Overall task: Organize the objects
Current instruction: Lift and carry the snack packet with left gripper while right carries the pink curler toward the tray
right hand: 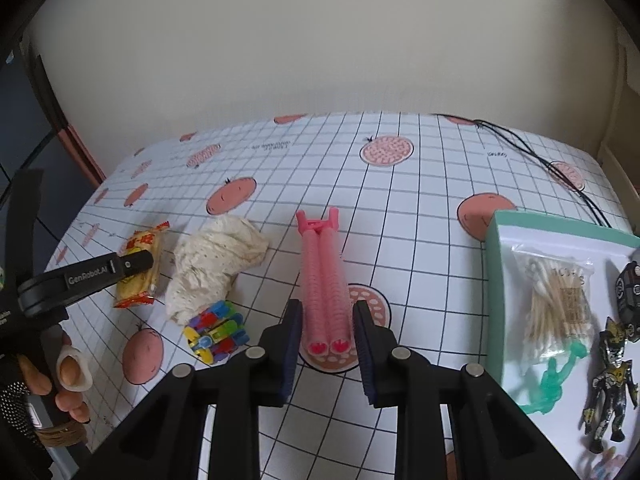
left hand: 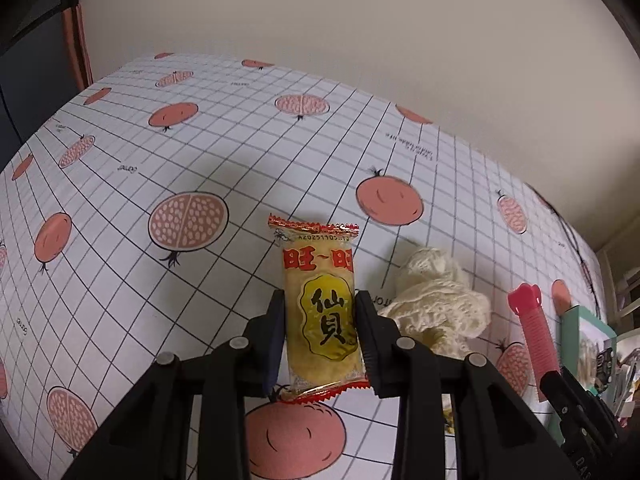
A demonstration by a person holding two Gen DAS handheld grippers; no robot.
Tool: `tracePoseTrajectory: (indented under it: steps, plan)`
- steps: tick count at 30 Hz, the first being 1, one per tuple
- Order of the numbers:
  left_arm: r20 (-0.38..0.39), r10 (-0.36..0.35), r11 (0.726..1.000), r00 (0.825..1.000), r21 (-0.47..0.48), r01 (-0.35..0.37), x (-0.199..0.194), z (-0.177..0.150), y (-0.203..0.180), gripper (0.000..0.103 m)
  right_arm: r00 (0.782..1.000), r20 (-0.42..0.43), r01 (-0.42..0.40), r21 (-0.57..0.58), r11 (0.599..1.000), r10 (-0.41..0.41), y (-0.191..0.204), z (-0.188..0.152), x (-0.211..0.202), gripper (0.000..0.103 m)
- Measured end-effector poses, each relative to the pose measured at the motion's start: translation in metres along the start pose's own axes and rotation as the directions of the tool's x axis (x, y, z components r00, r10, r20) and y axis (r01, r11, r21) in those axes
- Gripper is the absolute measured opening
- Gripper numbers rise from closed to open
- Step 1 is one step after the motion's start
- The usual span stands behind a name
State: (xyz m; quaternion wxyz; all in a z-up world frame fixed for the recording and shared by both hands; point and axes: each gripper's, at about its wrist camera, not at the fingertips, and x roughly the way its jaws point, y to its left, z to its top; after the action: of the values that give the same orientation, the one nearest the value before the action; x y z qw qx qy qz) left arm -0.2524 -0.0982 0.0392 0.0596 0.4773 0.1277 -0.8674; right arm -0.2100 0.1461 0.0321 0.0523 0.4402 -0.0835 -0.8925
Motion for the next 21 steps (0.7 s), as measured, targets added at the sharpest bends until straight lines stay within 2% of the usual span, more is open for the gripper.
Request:
tracePoseTrajectory:
  steps: [9, 21]
  plan:
    - [0.048, -0.038, 0.999, 0.998, 0.025, 0.037, -0.033, 0.006, -0.019, 0.035, 0.998, 0.056, -0.023, 0.021, 1.000, 0.022, -0.011, 0.005, -0.029, 0.027]
    - [0.077, -0.169, 0.979, 0.983, 0.132, 0.158, -0.072, 0.002, -0.079, 0.035, 0.995, 0.099, -0.005, 0.096, 0.995, -0.004, -0.057, 0.008, -0.062, 0.027]
